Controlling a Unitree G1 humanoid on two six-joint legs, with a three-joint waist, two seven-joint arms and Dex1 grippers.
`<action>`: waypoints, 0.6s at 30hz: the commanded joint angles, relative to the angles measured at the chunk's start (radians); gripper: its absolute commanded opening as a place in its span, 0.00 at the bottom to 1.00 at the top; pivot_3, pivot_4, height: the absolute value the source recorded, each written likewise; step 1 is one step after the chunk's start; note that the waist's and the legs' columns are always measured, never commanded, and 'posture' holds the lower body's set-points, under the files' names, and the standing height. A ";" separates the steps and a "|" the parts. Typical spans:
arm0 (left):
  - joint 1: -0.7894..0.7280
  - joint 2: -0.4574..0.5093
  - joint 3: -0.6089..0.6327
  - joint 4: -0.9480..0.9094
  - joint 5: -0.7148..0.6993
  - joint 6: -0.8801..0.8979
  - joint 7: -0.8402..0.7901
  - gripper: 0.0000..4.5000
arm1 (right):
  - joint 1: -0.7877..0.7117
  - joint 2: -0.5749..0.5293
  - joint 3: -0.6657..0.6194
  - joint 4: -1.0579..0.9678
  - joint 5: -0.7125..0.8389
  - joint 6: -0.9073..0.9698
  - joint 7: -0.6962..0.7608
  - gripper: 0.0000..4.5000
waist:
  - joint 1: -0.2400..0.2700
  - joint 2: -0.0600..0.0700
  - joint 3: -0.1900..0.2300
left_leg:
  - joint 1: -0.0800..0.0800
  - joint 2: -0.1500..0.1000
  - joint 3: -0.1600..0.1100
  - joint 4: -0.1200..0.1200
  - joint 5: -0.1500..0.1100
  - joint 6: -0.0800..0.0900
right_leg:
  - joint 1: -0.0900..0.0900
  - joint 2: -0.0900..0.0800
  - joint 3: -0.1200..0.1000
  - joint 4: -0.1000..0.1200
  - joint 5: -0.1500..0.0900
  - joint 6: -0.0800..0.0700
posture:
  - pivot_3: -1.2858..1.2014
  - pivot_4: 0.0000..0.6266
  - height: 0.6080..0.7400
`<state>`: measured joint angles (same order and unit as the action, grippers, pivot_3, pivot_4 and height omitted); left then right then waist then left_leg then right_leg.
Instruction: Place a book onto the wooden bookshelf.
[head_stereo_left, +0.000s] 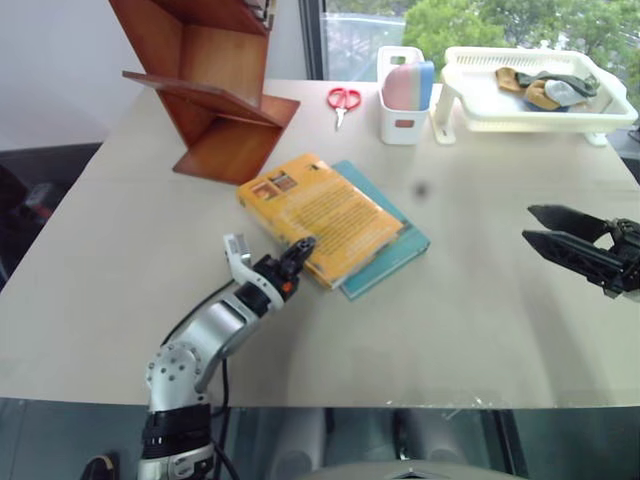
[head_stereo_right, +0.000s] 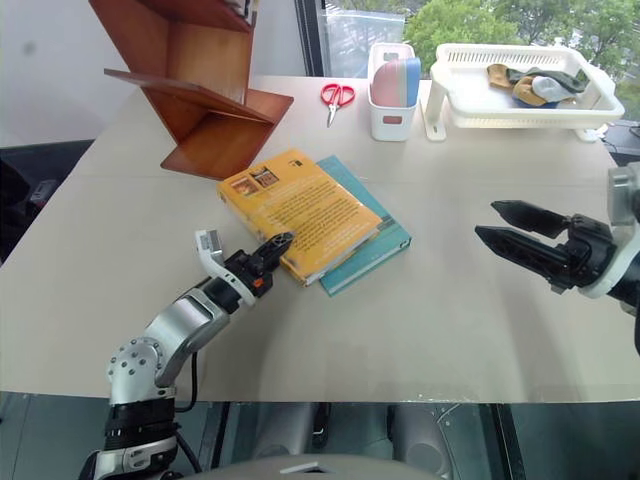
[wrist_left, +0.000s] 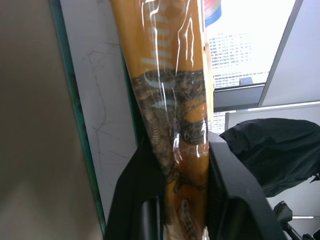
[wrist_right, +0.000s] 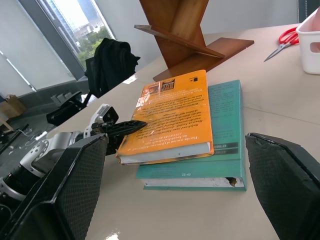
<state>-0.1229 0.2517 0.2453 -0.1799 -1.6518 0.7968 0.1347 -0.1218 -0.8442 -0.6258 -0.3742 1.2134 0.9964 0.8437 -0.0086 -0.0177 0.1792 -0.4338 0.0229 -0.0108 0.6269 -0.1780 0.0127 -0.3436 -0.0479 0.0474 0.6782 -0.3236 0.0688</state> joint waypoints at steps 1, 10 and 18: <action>0.013 0.020 0.008 -0.015 0.035 0.001 -0.008 0.20 | -0.008 -0.024 -0.010 -0.011 0.010 -0.028 0.008 1.00 | 0.000 0.000 0.000 | 0.000 0.000 0.000 0.000 0.000 0.000 | 0.000 0.000 0.000 0.000 0.000 0.000 | 0.52 0.24 1.00; 0.035 0.044 0.006 -0.028 -0.007 0.032 -0.025 0.84 | -0.019 -0.038 0.007 0.001 0.024 -0.037 0.016 1.00 | 0.000 0.000 0.000 | 0.000 0.001 0.000 -0.001 0.000 0.000 | 0.000 -0.001 0.000 -0.001 0.000 0.000 | 0.52 0.24 1.00; 0.031 0.069 0.028 0.010 -0.070 0.056 -0.039 0.99 | -0.003 -0.055 -0.013 -0.006 0.053 -0.038 0.093 1.00 | 0.001 0.000 0.000 | 0.000 0.001 0.000 -0.002 0.000 0.000 | 0.000 -0.001 0.000 -0.001 0.000 0.000 | 0.52 0.24 1.00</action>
<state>-0.0879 0.3076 0.2486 -0.1650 -1.6908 0.8453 0.1116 -0.1287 -0.8792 -0.6021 -0.3647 1.2302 0.9755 0.8968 -0.0075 -0.0177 0.1794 -0.4339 0.0239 -0.0109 0.6245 -0.1782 0.0129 -0.3441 -0.0487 0.0475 0.6767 -0.3239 0.0684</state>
